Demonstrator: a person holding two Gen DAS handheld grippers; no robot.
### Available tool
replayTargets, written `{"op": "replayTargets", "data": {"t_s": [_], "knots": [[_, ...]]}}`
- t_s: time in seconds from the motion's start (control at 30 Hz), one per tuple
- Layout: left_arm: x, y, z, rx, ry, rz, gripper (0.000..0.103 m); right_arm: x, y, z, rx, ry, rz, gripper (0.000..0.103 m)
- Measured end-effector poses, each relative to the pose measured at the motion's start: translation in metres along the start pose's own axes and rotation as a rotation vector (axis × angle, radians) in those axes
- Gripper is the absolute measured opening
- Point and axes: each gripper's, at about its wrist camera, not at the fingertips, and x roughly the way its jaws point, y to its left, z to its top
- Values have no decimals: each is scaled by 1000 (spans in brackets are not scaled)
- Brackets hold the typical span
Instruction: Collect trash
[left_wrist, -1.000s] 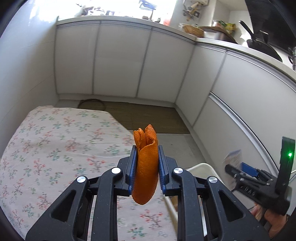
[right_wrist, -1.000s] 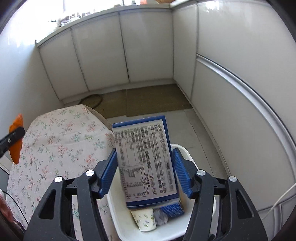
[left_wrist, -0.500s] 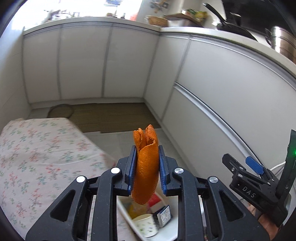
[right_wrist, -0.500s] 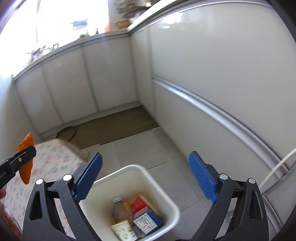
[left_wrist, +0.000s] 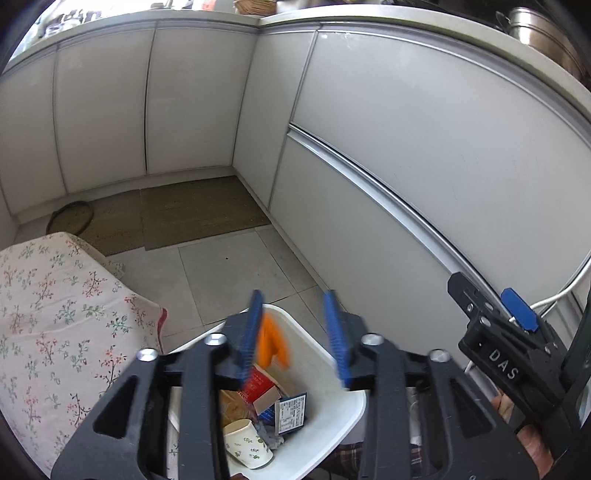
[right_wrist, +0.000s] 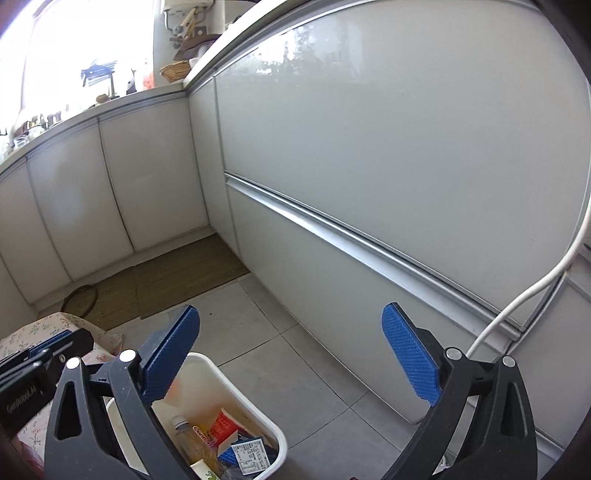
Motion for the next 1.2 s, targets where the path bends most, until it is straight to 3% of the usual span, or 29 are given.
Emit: {"op": "replayTargets", "data": {"t_s": [0.17, 0.27, 0.33, 0.37, 0.43, 0.53, 0.67, 1.07, 1.2], "knots": [[-8, -4, -2, 42, -36, 52, 61, -5, 1, 2, 6, -22, 27, 96], [-22, 0, -3, 52, -92, 125, 78, -17, 8, 2, -19, -82, 18, 96], [-38, 3, -5, 55, -163, 200, 96, -23, 9, 2, -11, -111, 4, 96], [-50, 5, -7, 55, -222, 253, 96, -27, 11, 2, -4, -127, -3, 96], [-63, 11, -9, 52, -264, 300, 96, -35, 13, 0, 7, -147, 17, 96], [-68, 26, -11, -3, -226, 322, 96, -44, 19, -6, 21, -149, 86, 96], [-82, 40, -19, -33, -234, 380, 96, -57, 37, -16, 8, -156, 156, 96], [-134, 98, -50, -109, -232, 565, 96, -77, 107, -51, -123, -103, 285, 96], [-150, 111, -59, -136, -230, 587, 96, -88, 130, -61, -175, -106, 330, 96]]}}
